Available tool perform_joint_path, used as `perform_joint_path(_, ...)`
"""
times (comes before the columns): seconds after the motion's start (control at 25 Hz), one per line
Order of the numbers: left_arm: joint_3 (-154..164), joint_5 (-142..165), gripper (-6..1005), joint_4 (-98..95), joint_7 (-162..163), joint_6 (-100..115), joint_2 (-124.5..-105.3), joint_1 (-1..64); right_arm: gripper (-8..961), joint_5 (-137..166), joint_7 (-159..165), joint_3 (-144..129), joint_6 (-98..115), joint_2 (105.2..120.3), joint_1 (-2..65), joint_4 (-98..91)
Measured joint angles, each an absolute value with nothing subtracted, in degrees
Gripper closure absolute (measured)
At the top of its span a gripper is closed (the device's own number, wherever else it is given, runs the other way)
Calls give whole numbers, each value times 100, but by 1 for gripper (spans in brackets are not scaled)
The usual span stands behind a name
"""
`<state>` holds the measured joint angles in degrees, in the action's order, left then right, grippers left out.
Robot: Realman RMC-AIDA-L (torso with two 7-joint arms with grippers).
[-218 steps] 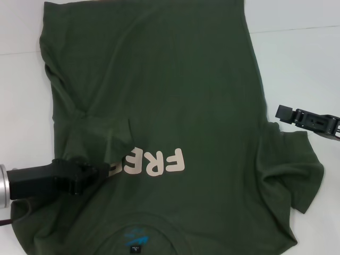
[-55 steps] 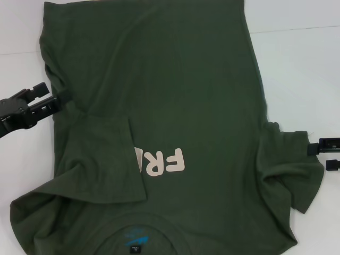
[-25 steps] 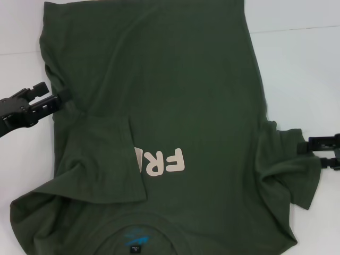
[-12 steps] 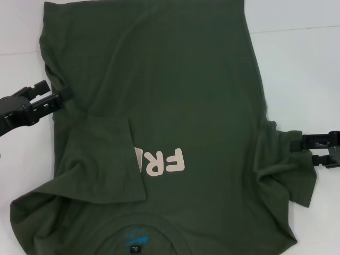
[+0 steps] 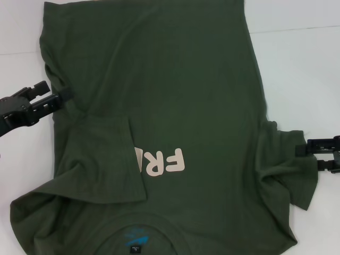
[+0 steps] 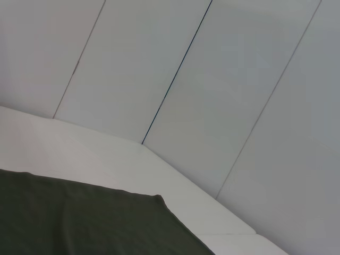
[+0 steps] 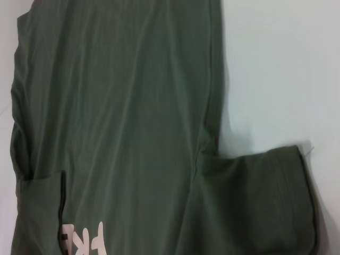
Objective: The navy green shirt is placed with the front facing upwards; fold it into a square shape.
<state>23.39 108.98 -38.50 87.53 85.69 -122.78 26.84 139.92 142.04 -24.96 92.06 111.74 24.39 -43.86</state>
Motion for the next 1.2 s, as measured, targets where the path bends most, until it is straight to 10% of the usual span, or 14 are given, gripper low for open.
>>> perform_joint_path(0.56,2307,10898,92,-3849,8753,8572,-12278,2672,123,14131,14148,-2548,9237,11205,2468,-4316)
perform_joint_path(1.2,2285,10889,93,-3850,8754,8569,-12278,2663,644,14136,14142,-2538,9205,11205,2445,-4315)
